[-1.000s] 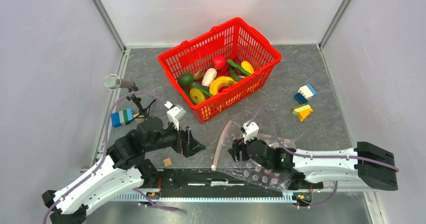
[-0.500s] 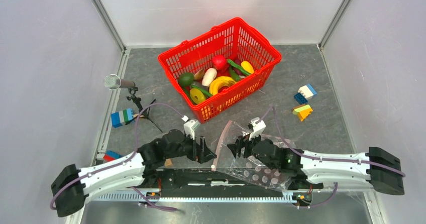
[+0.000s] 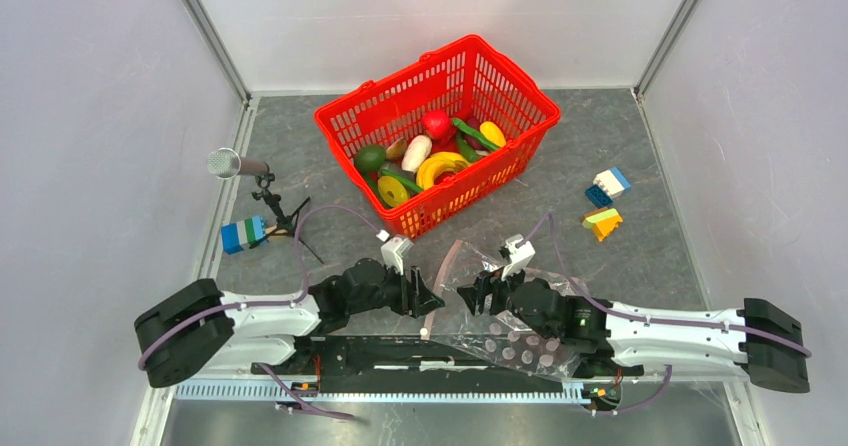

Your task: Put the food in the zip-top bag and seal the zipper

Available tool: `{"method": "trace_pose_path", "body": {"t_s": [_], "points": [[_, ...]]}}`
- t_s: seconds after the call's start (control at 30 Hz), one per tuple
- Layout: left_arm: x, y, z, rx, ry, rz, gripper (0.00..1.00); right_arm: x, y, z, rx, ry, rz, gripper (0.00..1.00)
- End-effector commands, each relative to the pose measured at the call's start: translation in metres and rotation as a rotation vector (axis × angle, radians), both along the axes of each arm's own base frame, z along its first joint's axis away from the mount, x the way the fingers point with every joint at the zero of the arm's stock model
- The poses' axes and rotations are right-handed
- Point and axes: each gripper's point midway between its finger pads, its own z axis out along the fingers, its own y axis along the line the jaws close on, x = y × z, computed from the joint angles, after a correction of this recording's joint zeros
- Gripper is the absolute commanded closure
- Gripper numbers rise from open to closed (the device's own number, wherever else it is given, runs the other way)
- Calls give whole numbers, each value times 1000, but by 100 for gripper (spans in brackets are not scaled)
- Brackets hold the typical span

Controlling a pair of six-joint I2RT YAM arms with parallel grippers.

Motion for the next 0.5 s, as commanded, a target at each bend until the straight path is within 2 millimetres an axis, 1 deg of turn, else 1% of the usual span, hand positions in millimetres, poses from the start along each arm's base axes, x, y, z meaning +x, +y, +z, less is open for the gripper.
{"method": "trace_pose_path", "body": {"t_s": [0.0, 0.03, 0.07, 0.2, 0.33, 0.37, 0.47], "points": [[6, -23, 30, -136, -31, -11, 32, 3, -9, -4, -9, -7, -39, 24], [5, -25, 30, -135, -27, -19, 32, 3, -11, -5, -8, -5, -44, 24], [4, -27, 25, -122, -18, -26, 32, 4, -12, -5, -8, -5, -50, 24], [-3, -35, 25, -154, 1, -71, 44, 6, -19, -8, -11, -2, -84, 24], [-9, -41, 31, -184, 12, -97, 69, 9, -25, -8, -19, 2, -122, 23], [-9, -42, 34, -192, 7, -101, 74, 10, -26, -7, -19, 2, -126, 23], [-11, -44, 46, -192, -14, -115, 85, 9, -25, -4, -19, 5, -121, 23]]}}
